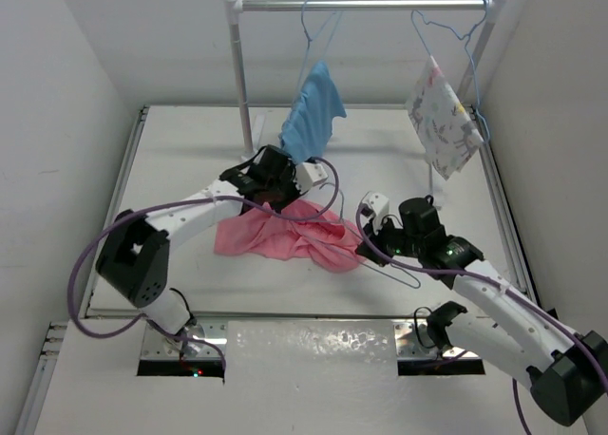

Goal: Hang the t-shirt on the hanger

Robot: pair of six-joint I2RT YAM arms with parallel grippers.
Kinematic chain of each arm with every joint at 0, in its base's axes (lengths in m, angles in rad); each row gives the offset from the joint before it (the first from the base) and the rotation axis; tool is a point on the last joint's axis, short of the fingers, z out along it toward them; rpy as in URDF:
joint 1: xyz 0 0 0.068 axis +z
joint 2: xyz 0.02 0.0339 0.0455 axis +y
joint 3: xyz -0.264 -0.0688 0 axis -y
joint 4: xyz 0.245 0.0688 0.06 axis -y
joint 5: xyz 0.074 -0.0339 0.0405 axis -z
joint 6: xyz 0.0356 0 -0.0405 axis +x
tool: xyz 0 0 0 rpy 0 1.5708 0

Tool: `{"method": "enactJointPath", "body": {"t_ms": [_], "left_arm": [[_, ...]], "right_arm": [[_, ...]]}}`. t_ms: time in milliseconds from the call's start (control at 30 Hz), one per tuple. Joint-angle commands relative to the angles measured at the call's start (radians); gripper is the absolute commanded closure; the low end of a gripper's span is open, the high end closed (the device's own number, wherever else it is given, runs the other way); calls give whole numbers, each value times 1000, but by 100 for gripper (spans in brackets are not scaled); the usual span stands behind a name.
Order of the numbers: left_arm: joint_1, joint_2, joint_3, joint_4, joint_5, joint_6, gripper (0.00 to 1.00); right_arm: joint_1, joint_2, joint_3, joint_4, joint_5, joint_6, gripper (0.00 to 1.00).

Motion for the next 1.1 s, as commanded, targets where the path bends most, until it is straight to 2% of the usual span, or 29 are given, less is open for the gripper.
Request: {"method": "enactJointPath", "body": {"t_ms": [0,67,167,300,433,533,667,733,867,933,967,1000,1067], "left_arm": [[-1,-155,-34,52,112,71,100],[-1,-221,-70,46,188,124,100],[-1,-304,-112,29,283,220,100],[-1,-344,-109,-110,438,355,100],[-3,-350,-88,-134,536,355,100],[-30,-328,-23,-163,593,328,100],[-185,-289,55,-206,545,282,100],[-190,-271,41,-206,562,294,100],[-168,-269,-78,-108,475,283,100],[-133,-265,-138,-54,432,240,96],[-118,-263,-161,-43,426,230,92],[-106,-259,-172,-32,414,214,83],[-76,-246,-187,-9,387,210,76]], "right_arm": [[40,13,-28,128,-104,-23,100],[47,-6,-64,200,-168,-22,100],[47,-39,-87,244,-156,-17,100],[47,-67,-93,283,-126,-29,100],[49,-49,-98,332,-259,-95,100],[49,-30,-116,405,-285,-120,100],[49,54,-145,565,-337,-82,100],[47,74,-183,675,-342,-65,100],[47,144,-211,724,-342,-56,100],[47,158,-234,747,-337,-50,100],[47,165,-245,766,-336,-46,100],[47,177,-271,816,-334,-39,100],[47,197,-292,862,-336,12,100]]}}
